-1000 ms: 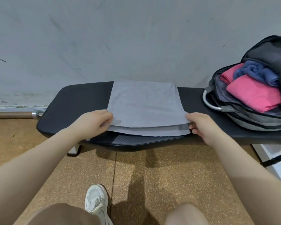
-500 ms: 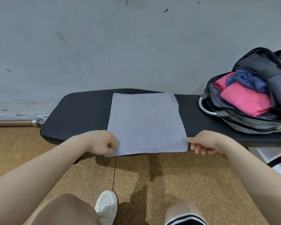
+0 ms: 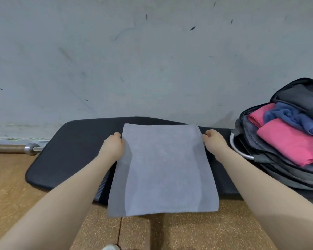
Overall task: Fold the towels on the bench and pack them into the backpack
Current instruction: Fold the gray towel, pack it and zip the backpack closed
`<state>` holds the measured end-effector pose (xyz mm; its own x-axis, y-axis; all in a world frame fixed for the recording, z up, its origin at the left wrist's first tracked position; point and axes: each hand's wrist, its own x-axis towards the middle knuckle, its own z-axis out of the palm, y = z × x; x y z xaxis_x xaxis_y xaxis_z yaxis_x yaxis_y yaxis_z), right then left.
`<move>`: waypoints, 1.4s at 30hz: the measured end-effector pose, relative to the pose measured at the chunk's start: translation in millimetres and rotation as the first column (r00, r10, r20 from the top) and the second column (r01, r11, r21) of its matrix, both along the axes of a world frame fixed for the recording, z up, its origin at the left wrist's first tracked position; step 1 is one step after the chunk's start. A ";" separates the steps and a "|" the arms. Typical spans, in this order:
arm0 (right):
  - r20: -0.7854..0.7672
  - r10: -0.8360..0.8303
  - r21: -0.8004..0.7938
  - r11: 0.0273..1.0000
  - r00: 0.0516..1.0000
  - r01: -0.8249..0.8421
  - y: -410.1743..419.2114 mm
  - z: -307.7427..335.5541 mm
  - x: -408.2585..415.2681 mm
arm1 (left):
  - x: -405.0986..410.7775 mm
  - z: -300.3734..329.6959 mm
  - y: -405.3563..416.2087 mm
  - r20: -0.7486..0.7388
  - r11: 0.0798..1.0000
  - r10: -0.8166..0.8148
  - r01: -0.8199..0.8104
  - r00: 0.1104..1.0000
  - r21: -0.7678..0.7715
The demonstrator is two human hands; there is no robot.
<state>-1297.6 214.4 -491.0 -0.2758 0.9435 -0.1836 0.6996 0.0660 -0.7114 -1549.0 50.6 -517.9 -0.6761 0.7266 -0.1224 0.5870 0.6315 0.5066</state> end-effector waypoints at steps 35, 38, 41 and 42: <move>-0.136 0.069 -0.248 0.964 0.988 -0.102 -71.4 -3.1 42.9 | 74.8 -4.9 -72.8 -0.184 0.730 -0.681 0.635 0.709 -0.254; -0.266 -0.060 -0.429 0.901 0.962 -0.062 -82.2 -2.3 47.4 | 88.4 -2.9 -77.7 -0.153 0.711 -0.695 0.639 0.703 -0.294; -0.283 -0.105 -0.491 0.870 0.953 -0.050 -91.2 0.2 50.9 | 98.0 -2.7 -76.4 -0.174 0.787 -0.613 0.579 0.771 -0.212; -0.262 -0.041 -0.425 0.902 0.964 -0.076 -93.0 -0.4 54.0 | 103.0 -2.8 -73.9 -0.219 0.801 -0.597 0.565 0.771 -0.197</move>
<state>-1243.6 121.4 -491.3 -0.3847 0.7837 -0.4876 0.4890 -0.2750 -0.8278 -1446.0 -23.3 -520.7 -0.1469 0.9828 -0.1115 0.9580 0.1694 0.2312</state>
